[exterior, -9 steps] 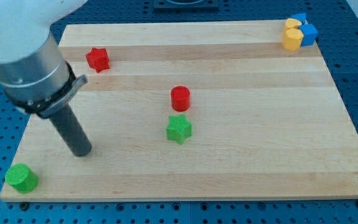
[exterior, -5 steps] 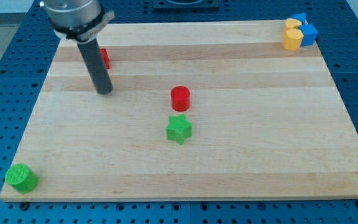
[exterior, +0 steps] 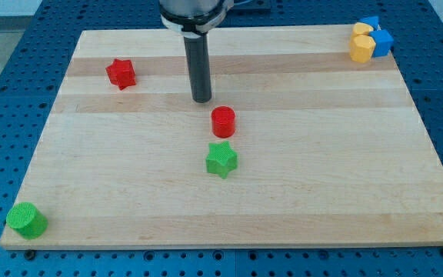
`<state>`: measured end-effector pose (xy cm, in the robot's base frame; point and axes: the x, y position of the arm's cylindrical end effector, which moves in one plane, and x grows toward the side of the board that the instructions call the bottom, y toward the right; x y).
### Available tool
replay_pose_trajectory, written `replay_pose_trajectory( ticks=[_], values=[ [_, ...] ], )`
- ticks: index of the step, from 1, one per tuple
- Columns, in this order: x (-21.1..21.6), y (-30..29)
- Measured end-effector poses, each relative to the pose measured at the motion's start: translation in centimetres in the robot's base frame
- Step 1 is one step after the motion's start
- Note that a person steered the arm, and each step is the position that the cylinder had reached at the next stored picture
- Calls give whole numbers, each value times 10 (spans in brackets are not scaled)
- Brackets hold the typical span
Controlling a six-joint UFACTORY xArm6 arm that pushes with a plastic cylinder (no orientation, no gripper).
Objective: Push red circle into the green star
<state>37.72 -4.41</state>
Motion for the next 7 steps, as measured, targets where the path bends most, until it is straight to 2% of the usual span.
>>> replay_pose_trajectory(
  ticks=[2, 3, 7],
  values=[
    [2, 38],
    [18, 39],
    [55, -1]
  ],
)
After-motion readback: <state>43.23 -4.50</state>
